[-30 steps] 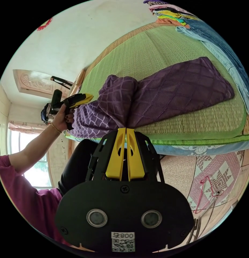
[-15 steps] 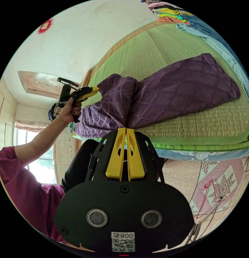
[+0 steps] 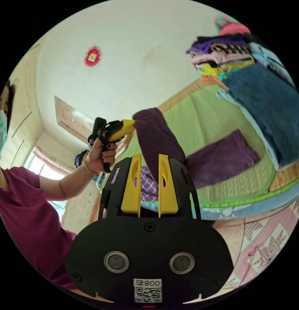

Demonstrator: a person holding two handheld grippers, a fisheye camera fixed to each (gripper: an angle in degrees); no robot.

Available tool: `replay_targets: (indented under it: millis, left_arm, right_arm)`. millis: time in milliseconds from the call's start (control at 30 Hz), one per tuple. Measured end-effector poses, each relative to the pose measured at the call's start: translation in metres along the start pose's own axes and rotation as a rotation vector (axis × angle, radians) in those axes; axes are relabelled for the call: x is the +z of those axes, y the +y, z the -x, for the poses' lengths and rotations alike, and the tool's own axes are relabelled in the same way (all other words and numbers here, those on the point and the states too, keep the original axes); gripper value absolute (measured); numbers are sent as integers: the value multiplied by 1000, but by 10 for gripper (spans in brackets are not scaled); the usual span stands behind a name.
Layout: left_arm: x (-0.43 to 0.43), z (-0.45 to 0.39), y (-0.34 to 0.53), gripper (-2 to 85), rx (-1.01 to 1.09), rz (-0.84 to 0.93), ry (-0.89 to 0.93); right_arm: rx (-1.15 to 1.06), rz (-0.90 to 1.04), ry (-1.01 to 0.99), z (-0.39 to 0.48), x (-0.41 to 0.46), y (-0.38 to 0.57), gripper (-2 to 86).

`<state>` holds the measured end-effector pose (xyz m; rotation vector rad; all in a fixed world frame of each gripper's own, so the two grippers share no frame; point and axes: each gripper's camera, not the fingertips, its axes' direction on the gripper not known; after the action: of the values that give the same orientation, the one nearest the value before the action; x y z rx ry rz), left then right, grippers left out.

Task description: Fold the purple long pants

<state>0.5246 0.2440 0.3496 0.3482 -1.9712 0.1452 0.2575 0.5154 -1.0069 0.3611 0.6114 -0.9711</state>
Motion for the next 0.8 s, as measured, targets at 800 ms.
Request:
replay_targets:
  millis: [800]
  left_arm:
    - [71, -123, -131, 69, 20, 373, -238]
  right_arm:
    - [199, -10, 281, -109, -91, 23, 17]
